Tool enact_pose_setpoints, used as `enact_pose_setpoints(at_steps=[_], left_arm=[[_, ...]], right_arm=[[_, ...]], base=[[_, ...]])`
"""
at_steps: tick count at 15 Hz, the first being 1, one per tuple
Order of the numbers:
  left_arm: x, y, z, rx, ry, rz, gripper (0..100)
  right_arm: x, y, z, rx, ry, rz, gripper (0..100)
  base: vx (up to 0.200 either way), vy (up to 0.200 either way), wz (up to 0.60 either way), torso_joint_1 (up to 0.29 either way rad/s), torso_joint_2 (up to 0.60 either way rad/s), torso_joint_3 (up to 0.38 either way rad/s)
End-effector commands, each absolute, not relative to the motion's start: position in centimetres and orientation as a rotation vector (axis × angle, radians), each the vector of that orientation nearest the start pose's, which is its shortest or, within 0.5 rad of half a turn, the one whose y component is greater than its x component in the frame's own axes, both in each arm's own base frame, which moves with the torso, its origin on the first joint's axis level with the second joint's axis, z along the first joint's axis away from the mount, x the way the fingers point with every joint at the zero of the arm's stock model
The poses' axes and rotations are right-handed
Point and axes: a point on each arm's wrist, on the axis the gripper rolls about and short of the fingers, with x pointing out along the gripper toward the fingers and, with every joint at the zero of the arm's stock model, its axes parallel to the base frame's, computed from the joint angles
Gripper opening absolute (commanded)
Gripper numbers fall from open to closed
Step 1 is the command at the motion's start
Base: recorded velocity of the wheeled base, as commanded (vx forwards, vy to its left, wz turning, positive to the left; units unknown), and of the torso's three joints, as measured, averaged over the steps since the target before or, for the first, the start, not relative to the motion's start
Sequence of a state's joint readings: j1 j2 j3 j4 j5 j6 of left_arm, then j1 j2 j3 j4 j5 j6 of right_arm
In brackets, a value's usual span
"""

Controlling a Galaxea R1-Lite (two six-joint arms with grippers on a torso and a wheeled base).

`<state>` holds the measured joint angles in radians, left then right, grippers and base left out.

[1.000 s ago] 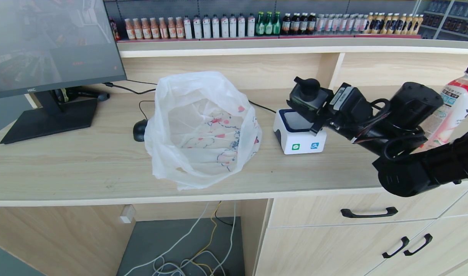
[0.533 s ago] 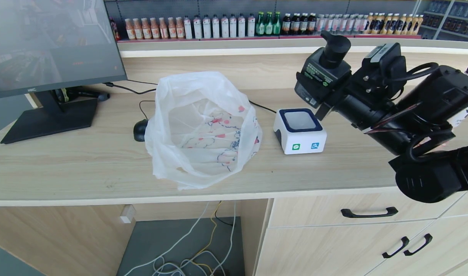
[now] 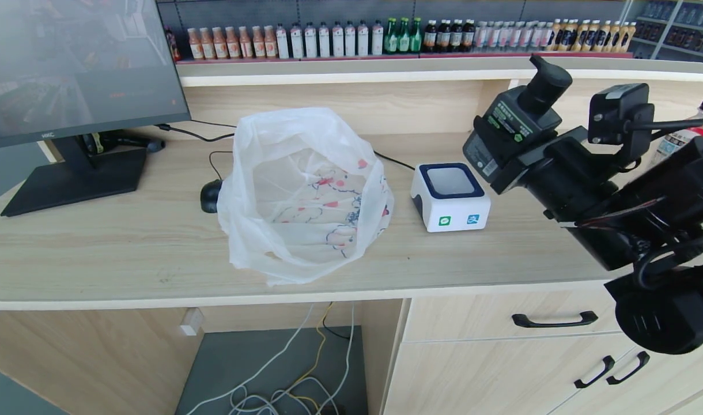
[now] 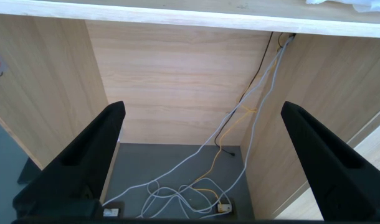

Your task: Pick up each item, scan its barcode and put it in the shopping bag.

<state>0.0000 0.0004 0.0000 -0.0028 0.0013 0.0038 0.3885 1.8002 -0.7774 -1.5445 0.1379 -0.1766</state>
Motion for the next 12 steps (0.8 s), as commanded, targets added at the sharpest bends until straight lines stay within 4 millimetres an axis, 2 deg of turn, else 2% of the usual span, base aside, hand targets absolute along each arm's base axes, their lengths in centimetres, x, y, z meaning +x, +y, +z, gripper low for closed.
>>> enact_pose_setpoints(at_steps=[1,2,4,12], left_arm=[[-2.3,0.0,7.6,0.005,-0.003,0.002,100],[-2.3,0.0,7.6,0.005,-0.003,0.002,100],[-2.3,0.0,7.6,0.005,-0.003,0.002,100],[-2.3,0.0,7.6,0.005,-0.003,0.002,100]], right_arm=[[27.7,12.5,22.2,-0.078,-0.516,0.42,0],[26.9,12.9,21.8,-0.055,-0.491,0.378,0],[26.2,14.1,22.1,-0.024,-0.493,0.358,0],[26.8,13.6,22.0,-0.007,-0.484,0.324,0]], base=[[0.0,0.0,0.0,0.0,0.0,0.0],[0.0,0.0,0.0,0.0,0.0,0.0],[0.0,0.0,0.0,0.0,0.0,0.0],[0.0,0.0,0.0,0.0,0.0,0.0]])
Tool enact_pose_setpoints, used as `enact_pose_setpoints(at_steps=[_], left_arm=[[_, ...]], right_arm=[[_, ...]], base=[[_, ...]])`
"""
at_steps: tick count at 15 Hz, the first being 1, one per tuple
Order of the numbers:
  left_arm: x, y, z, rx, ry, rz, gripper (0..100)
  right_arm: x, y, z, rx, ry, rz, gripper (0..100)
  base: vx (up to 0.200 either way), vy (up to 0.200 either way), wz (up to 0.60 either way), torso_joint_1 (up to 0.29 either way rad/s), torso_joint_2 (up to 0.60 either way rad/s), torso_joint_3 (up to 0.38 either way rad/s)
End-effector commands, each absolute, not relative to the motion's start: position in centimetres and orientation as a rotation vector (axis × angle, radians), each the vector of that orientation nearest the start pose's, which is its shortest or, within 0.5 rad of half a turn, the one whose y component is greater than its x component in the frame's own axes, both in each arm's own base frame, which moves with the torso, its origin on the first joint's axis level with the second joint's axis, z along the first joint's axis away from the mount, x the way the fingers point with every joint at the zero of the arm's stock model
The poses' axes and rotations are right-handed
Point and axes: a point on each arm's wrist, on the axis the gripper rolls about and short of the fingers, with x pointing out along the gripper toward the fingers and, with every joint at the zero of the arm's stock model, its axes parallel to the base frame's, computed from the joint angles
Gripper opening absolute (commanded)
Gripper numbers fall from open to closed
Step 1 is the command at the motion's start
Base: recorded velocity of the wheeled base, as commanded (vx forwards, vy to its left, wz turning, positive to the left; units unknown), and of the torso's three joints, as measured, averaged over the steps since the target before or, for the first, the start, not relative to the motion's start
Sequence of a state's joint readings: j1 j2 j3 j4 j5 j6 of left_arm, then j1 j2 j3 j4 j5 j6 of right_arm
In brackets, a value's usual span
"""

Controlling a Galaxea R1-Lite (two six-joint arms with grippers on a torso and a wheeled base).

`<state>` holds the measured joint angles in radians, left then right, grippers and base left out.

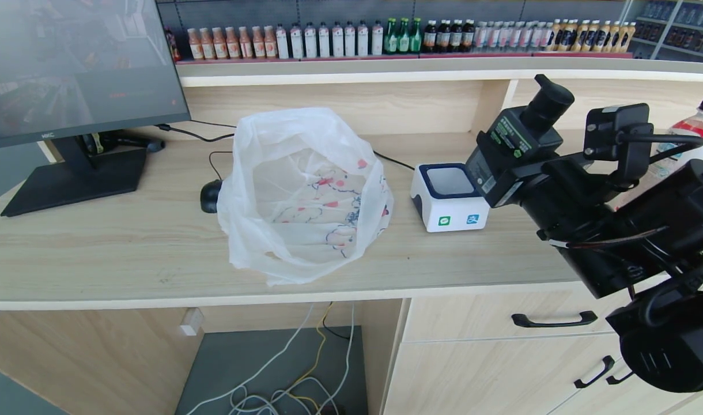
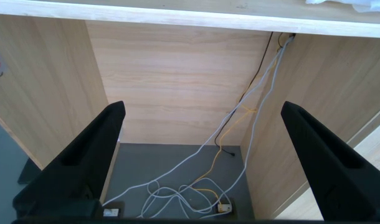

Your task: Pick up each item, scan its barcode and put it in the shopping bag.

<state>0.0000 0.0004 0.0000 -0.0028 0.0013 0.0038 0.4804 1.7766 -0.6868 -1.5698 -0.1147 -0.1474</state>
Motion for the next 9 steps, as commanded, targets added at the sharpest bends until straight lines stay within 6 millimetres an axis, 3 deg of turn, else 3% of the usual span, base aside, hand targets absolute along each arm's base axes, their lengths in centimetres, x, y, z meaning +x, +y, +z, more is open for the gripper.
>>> enact_pose_setpoints(at_steps=[1,4,9], left_arm=[[-2.28,0.0,7.58,0.003,-0.003,0.002,100],[-2.28,0.0,7.58,0.003,-0.003,0.002,100],[-2.28,0.0,7.58,0.002,-0.003,0.002,100]], right_arm=[[26.95,13.36,22.17,0.01,-0.485,0.288,0],[27.11,13.37,22.72,0.048,-0.497,0.243,0],[27.11,13.37,22.72,0.053,-0.496,0.244,0]], base=[[0.0,0.0,0.0,0.0,0.0,0.0],[0.0,0.0,0.0,0.0,0.0,0.0],[0.0,0.2,0.0,0.0,0.0,0.005]])
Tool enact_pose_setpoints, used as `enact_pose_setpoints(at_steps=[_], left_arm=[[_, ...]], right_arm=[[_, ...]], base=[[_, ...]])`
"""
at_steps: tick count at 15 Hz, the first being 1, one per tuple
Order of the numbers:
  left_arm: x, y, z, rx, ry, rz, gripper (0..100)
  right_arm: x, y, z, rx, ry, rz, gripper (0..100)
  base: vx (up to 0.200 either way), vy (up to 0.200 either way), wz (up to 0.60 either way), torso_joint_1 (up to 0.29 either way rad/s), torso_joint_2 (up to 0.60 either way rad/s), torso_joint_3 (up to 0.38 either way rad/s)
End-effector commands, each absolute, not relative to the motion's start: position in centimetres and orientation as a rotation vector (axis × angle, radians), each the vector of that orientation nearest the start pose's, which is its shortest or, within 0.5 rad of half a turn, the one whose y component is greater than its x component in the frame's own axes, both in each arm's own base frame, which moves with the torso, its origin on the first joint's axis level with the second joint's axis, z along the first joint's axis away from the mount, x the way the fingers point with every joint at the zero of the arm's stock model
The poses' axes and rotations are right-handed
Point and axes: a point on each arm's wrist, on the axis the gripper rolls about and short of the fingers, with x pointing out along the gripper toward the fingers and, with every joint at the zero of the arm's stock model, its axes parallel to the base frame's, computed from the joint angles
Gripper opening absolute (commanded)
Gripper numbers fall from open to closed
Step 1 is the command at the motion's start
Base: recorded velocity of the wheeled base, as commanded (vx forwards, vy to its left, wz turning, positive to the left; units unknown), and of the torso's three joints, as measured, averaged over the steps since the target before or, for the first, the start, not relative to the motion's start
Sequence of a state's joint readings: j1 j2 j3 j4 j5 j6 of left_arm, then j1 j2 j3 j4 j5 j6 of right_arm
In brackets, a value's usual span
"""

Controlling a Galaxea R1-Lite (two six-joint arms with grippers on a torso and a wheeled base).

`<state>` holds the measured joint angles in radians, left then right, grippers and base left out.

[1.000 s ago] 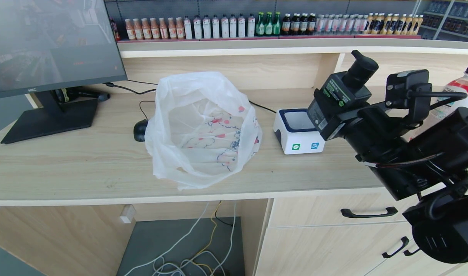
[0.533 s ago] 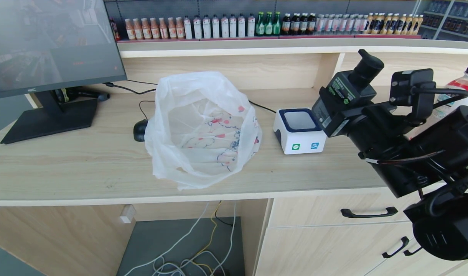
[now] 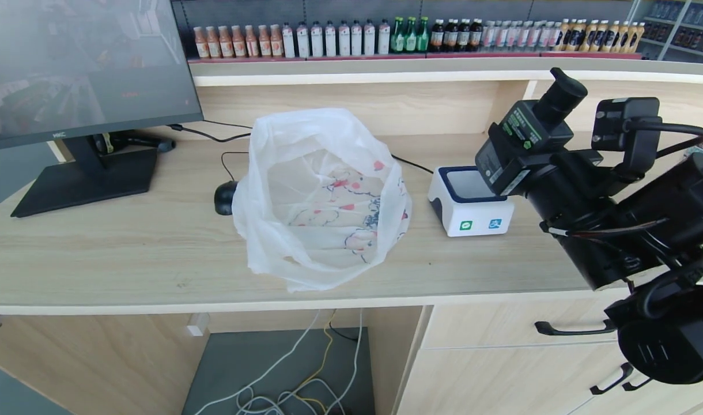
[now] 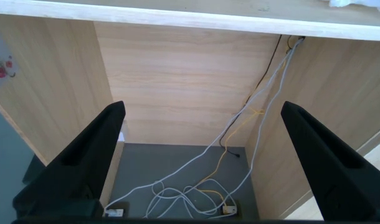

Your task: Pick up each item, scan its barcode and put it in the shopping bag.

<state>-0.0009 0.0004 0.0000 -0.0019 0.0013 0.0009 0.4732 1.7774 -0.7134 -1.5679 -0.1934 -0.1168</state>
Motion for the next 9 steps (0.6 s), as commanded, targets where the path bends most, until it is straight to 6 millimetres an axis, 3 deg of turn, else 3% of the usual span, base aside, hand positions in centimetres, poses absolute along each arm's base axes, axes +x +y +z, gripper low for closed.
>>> enact_pose_setpoints(at_steps=[1,7,9], left_arm=[[-2.28,0.0,7.58,0.0,-0.003,0.002,100],[-2.28,0.0,7.58,0.002,-0.003,0.002,100],[-2.28,0.0,7.58,0.003,-0.003,0.002,100]], right_arm=[[27.11,13.37,22.72,0.053,-0.496,0.244,0],[27.01,13.32,22.66,0.051,-0.493,0.246,0],[26.94,13.29,22.72,0.052,-0.495,0.246,0]], base=[[0.0,0.2,0.0,0.012,0.0,0.002],[0.0,0.2,0.0,0.001,0.0,0.002],[0.0,0.0,0.0,0.0,0.0,0.0]])
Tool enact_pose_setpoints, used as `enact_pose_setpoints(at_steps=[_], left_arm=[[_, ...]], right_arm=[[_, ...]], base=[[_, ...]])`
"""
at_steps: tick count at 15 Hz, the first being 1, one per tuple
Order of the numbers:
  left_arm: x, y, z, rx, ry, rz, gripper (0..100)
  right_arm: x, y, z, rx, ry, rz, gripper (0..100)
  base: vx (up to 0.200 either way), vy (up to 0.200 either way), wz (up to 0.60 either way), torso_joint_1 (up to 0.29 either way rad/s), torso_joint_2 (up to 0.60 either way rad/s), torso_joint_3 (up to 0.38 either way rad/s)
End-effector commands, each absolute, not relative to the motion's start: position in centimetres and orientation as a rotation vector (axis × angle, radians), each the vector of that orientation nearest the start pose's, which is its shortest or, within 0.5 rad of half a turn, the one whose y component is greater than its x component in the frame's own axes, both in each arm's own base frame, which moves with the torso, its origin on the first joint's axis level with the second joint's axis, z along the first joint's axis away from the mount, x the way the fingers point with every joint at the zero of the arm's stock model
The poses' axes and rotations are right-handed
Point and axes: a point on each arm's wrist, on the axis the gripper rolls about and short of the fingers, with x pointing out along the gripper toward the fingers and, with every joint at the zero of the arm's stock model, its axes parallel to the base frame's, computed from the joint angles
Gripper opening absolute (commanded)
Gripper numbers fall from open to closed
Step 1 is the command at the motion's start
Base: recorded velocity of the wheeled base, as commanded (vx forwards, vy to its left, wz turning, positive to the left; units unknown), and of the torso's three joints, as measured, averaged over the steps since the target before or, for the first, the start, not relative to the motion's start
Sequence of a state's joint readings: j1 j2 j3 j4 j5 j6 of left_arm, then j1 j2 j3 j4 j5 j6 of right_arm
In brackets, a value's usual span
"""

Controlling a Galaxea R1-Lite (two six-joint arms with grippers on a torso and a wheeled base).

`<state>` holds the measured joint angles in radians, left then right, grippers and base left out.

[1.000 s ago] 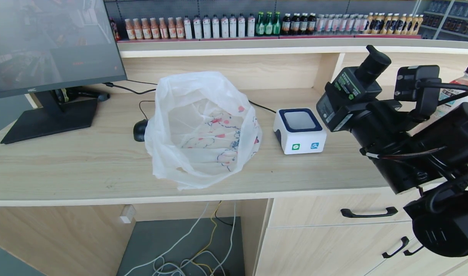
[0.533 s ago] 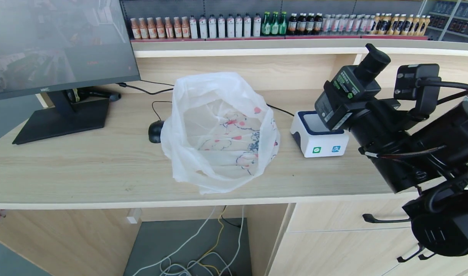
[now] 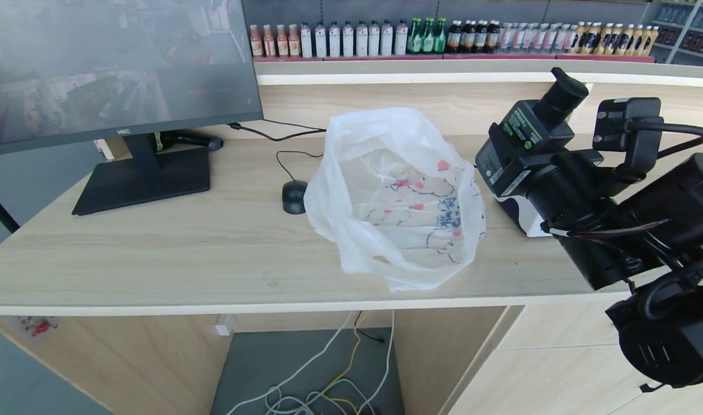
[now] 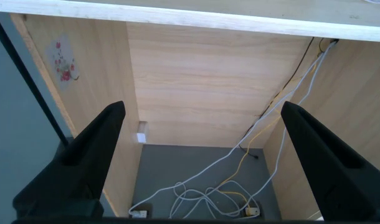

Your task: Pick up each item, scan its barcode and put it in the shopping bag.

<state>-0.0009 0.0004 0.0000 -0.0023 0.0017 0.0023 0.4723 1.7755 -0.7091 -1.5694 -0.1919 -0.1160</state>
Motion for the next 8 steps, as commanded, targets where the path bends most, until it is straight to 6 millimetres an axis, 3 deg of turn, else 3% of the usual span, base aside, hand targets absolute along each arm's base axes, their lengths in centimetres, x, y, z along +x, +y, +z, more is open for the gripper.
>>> enact_pose_setpoints(at_steps=[1,4,8], left_arm=[[-2.3,0.0,7.6,0.003,-0.003,0.002,100],[-2.3,0.0,7.6,0.003,-0.003,0.002,100],[-2.3,0.0,7.6,0.003,-0.003,0.002,100]], right_arm=[[26.9,13.2,22.8,0.053,-0.496,0.244,0],[26.8,13.4,22.7,0.051,-0.495,0.251,0],[25.5,15.1,22.8,0.066,-0.497,0.331,0]], base=[[0.0,0.0,0.0,0.0,0.0,0.0],[0.0,0.0,0.0,0.0,0.0,0.0],[0.0,0.0,0.0,0.0,0.0,0.0]])
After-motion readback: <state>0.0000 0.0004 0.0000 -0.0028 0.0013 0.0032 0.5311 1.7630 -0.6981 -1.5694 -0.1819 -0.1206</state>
